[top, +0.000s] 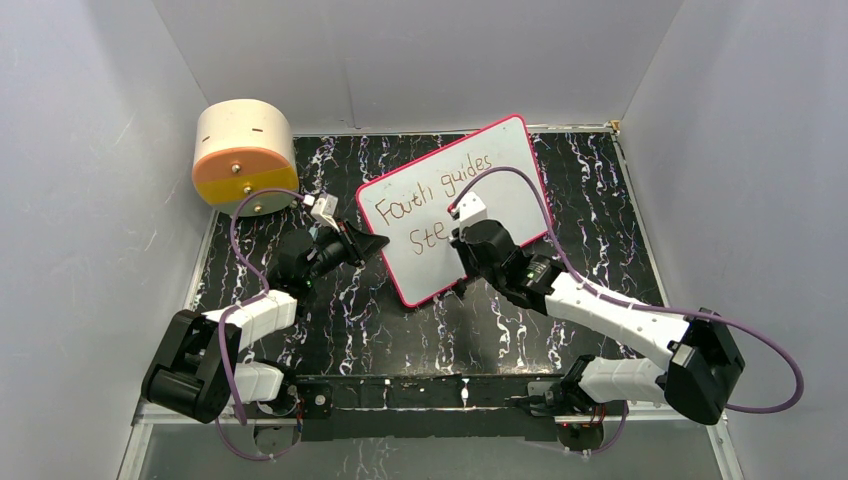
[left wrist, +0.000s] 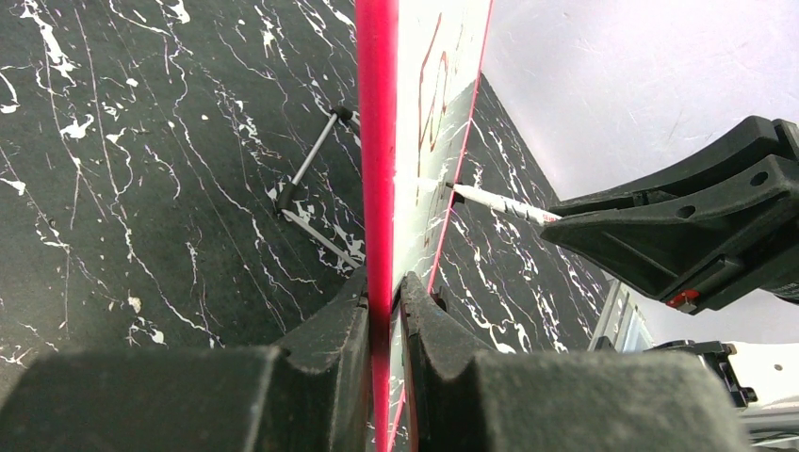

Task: Write a sentence on the whiteboard

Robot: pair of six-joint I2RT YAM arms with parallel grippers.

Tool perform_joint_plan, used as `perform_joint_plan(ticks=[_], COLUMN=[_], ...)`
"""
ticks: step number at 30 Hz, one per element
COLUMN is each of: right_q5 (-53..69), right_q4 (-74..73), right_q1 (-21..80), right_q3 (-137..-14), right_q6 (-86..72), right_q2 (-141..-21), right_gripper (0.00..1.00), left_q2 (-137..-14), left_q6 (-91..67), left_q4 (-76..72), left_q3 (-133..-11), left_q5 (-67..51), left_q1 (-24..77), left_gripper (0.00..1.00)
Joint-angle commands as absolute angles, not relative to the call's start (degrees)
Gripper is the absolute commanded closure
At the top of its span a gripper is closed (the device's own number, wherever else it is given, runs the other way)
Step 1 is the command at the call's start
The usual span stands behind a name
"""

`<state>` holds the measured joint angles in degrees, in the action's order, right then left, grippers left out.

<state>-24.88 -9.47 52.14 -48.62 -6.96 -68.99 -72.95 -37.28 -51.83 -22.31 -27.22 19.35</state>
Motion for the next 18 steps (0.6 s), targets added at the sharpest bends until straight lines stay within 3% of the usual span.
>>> perform_joint_plan(ticks=[1, 18], right_q5=[-27.4, -27.5], right_q4=[-5.3, -0.5], right_q1=[51.8, 50.9], right_q3=[-47.4, -47.3], right_q6=[-7.2, -6.4], right_q2=[-67.1, -65.7], right_gripper=[1.0, 1.0], left_q2=[-72.3, -72.3], left_q6=[-35.5, -35.5], left_q4=[-49.3, -49.2], left_q3=[-23.5, -23.4], left_q5=[-26.8, -26.8], left_q1=[20.0, 20.1], left_gripper=[1.0, 1.0])
